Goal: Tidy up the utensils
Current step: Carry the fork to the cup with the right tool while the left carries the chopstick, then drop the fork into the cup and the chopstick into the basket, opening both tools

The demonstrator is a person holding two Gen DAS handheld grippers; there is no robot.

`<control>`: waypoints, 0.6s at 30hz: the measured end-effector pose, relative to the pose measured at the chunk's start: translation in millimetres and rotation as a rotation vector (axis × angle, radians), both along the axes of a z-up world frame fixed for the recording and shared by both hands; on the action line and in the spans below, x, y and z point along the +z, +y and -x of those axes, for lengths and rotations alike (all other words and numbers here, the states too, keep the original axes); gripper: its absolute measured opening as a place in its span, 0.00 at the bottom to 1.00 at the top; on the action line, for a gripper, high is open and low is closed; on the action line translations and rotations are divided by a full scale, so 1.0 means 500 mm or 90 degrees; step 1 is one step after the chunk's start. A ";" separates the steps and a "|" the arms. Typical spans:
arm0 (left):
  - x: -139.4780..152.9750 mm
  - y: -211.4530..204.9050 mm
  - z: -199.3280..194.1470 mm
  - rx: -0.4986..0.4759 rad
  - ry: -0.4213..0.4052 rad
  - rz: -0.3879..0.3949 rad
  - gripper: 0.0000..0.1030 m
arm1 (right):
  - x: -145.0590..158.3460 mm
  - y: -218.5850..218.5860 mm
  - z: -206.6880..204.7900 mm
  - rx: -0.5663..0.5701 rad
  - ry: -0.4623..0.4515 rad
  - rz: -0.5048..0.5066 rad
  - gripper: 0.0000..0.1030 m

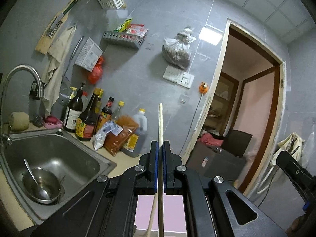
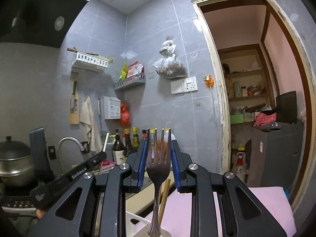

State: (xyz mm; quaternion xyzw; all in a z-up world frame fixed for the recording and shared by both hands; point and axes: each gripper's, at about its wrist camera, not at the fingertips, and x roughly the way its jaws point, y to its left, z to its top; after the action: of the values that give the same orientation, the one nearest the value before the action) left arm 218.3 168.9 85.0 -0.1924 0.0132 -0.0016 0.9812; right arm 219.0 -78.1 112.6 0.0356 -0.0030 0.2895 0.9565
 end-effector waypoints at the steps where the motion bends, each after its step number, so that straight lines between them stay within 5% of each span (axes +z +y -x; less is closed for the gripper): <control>1: -0.007 -0.002 -0.003 0.005 0.001 -0.002 0.02 | -0.010 0.004 -0.006 -0.007 0.003 0.000 0.20; 18: -0.099 -0.058 0.026 0.049 0.036 -0.045 0.02 | -0.138 0.019 -0.041 -0.033 0.092 0.030 0.21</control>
State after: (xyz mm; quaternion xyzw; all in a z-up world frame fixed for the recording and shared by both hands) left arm 205.3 139.9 35.4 -0.1583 0.0339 0.0425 0.9859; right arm 239.6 -68.5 43.8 0.0338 0.0716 0.2615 0.9619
